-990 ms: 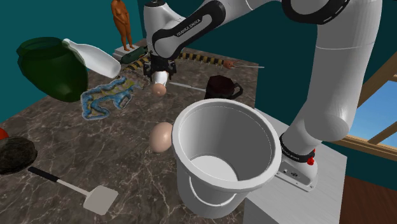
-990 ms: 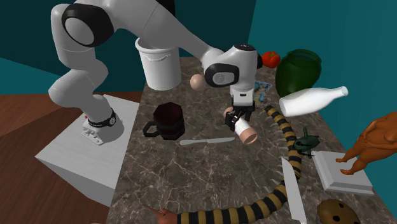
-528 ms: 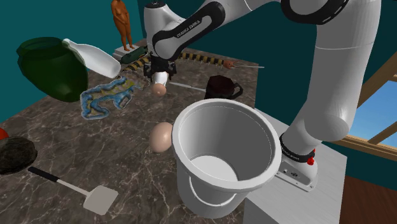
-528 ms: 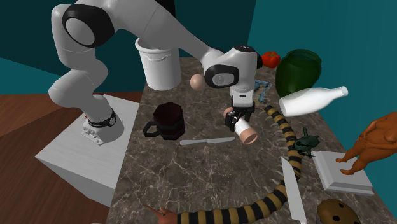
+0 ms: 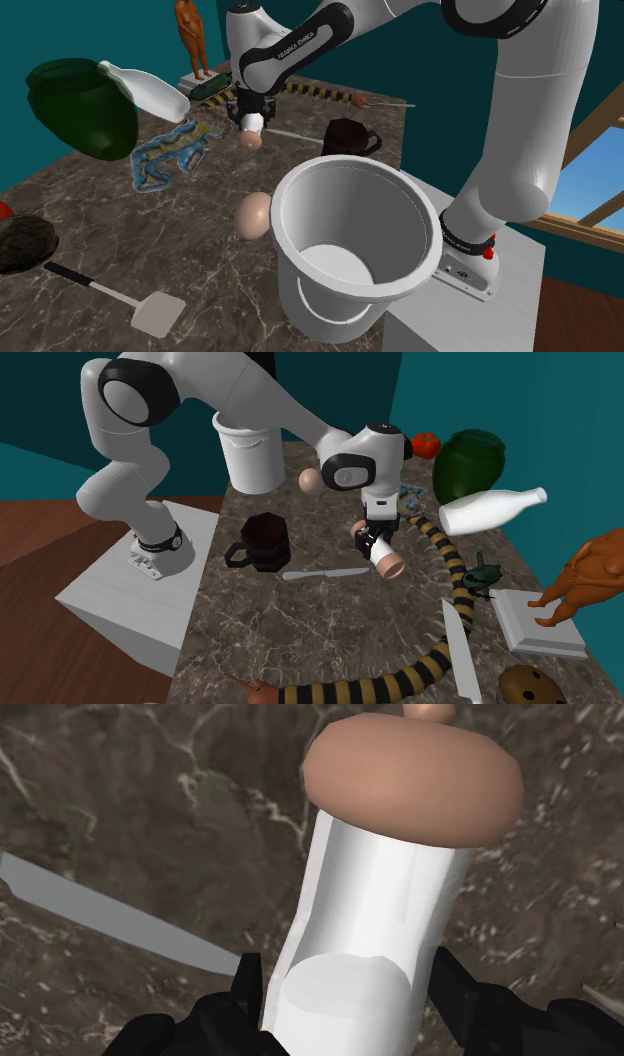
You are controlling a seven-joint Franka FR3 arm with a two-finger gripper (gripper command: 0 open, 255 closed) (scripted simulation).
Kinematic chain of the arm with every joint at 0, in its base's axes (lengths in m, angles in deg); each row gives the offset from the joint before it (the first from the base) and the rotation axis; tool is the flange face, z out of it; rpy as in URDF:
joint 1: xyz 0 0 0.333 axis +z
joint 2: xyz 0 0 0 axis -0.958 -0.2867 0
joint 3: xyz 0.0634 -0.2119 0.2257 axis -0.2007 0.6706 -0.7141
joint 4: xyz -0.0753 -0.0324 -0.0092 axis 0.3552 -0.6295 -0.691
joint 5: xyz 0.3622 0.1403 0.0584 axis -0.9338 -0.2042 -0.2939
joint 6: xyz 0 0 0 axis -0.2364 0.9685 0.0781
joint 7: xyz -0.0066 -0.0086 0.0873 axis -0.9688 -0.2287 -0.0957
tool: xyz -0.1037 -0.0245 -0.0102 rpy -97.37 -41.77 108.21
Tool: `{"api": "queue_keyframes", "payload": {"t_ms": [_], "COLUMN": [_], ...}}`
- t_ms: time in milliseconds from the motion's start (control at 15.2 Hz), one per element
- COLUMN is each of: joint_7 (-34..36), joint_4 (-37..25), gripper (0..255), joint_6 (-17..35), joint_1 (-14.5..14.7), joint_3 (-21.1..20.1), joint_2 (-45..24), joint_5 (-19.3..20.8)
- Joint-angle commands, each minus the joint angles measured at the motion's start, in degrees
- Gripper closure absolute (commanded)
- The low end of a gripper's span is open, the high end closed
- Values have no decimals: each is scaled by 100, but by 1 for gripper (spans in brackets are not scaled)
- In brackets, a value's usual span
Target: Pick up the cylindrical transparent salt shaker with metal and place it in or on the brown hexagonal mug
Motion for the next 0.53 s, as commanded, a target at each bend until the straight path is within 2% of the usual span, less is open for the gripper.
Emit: {"api": "queue_keyframes", "payload": {"t_ms": [0,462], "joint_7": [0,-95], "joint_4": [-1,-149], "gripper": [255,255], "joint_6": [0,-370], "joint_1": [0,-22], "joint_3": [0,-44], "joint_2": [1,231], "joint_5": [0,-98]}}
